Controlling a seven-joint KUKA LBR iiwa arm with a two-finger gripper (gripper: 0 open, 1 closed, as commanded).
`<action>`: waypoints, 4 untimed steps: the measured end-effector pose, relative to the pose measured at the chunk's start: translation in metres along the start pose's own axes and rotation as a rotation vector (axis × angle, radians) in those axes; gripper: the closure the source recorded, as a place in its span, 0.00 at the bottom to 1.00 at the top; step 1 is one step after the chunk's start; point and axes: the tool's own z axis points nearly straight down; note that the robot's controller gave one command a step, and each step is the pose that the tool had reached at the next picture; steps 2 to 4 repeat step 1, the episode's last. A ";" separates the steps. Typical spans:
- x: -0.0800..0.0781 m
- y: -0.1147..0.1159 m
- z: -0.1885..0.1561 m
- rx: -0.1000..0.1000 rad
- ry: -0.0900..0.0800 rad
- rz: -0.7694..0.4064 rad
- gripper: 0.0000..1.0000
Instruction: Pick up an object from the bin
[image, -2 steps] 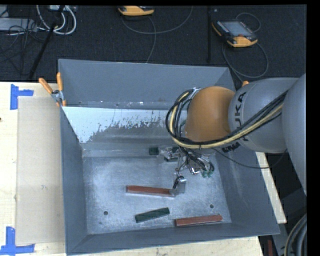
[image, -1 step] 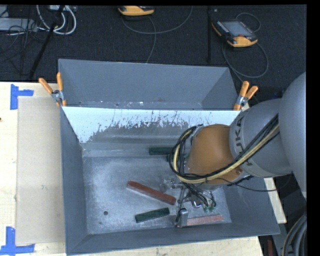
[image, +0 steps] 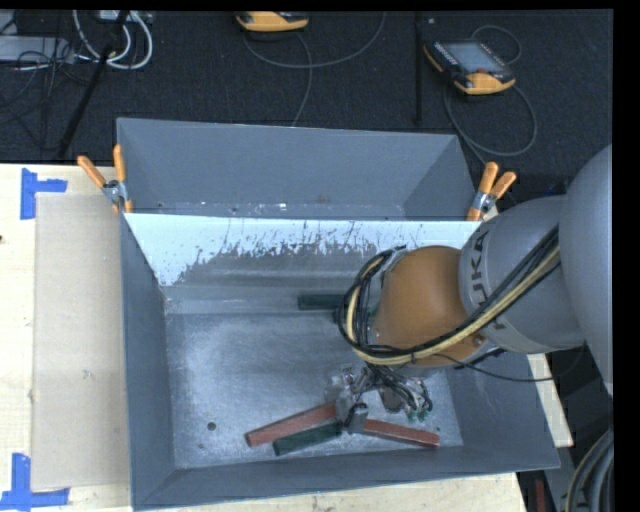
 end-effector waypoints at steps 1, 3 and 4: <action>0.010 0.000 -0.160 0.002 -0.009 -0.078 1.00; 0.010 0.000 -0.160 0.002 -0.009 -0.078 1.00; 0.010 0.000 -0.160 0.002 -0.009 -0.078 1.00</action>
Offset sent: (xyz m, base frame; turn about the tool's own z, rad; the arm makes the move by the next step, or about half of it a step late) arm -0.0109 -0.0024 0.1565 -0.0788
